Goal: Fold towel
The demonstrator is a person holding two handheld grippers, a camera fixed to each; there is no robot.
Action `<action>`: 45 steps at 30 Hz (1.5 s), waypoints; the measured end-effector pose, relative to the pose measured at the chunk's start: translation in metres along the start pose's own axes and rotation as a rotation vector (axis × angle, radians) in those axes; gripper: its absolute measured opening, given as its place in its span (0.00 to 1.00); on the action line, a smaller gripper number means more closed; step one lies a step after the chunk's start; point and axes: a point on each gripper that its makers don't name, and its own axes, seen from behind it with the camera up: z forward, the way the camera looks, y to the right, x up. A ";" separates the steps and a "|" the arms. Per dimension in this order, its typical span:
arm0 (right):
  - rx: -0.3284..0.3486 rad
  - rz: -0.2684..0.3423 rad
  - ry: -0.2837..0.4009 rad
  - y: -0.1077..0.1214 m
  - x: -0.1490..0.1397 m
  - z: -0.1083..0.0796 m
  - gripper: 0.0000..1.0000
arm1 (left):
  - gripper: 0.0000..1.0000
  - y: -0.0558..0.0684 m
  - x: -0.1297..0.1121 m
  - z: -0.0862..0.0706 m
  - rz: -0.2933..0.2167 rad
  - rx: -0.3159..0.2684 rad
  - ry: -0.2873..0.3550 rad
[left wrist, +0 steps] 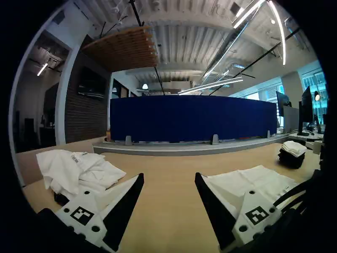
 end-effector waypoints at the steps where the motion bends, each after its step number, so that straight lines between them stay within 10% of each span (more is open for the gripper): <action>1: -0.002 0.000 0.000 0.001 0.000 0.001 1.00 | 0.89 0.000 0.000 0.000 0.000 0.000 0.000; 45: -0.026 0.009 0.022 0.007 0.015 0.002 1.00 | 0.90 -0.006 0.000 0.001 -0.001 0.018 -0.004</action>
